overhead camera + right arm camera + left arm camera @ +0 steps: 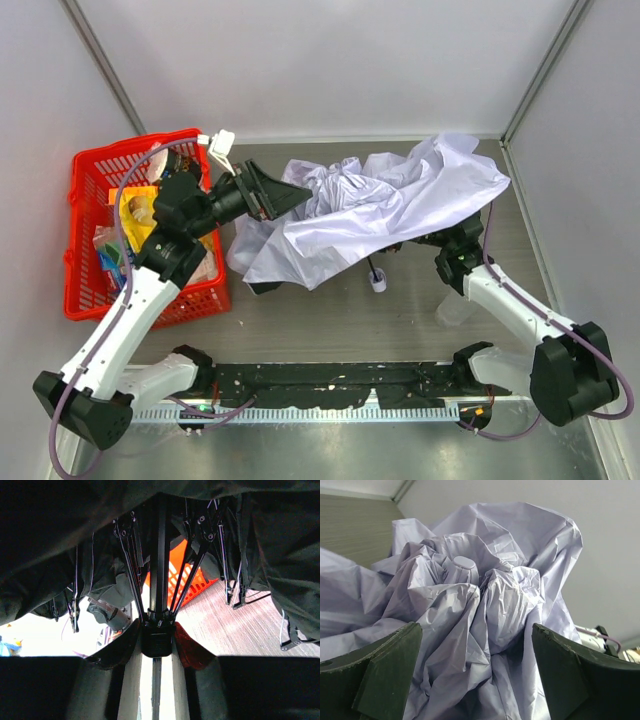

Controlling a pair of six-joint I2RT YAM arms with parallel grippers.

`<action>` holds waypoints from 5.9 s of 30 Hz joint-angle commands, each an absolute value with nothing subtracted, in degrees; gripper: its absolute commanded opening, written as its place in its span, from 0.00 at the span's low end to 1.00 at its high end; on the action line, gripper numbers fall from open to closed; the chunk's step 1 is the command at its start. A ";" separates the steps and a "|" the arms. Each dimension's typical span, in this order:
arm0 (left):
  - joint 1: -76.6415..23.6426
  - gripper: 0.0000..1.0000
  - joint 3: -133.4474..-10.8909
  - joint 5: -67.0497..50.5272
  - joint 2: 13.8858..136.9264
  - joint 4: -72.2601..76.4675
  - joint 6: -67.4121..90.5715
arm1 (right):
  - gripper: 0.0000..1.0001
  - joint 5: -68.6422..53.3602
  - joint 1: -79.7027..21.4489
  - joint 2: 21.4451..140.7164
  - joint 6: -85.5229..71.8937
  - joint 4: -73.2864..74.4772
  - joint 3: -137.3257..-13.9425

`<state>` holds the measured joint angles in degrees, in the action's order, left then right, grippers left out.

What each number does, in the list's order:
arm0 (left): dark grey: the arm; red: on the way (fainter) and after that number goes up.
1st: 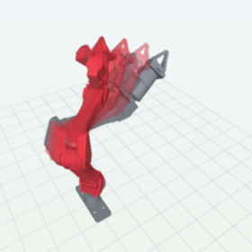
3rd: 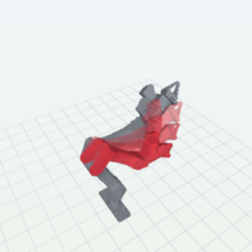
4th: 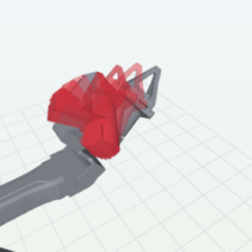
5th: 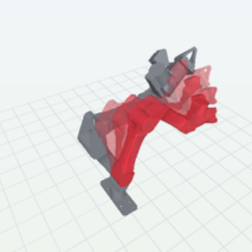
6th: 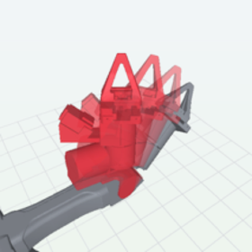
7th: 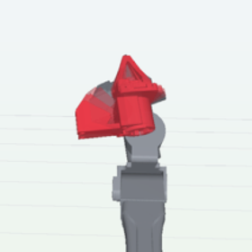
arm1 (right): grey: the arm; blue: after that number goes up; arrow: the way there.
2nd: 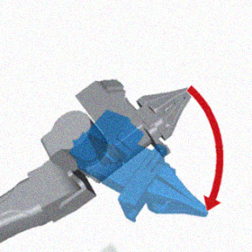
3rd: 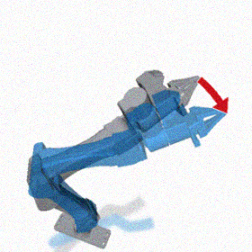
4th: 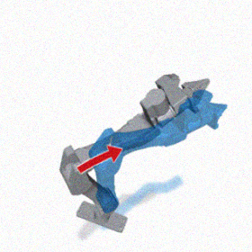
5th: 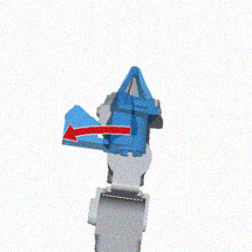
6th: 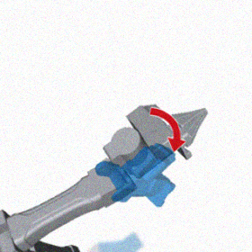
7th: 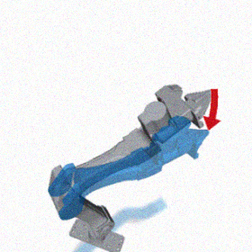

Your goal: Put away the umbrella

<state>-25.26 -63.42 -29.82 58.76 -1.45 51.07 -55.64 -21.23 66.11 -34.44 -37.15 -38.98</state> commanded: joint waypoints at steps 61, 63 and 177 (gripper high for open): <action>-40.52 0.00 -68.99 4.83 60.30 -6.68 45.62 | 0.73 -7.31 -40.60 49.40 -22.24 -30.15 -26.81; -40.52 0.00 -68.91 5.01 59.68 -6.42 44.92 | 0.73 -5.63 -40.69 47.90 -22.41 -28.39 -26.81; -38.94 0.00 -69.69 5.62 71.10 2.12 44.12 | 0.69 -9.39 -51.24 54.39 -13.01 31.65 -78.75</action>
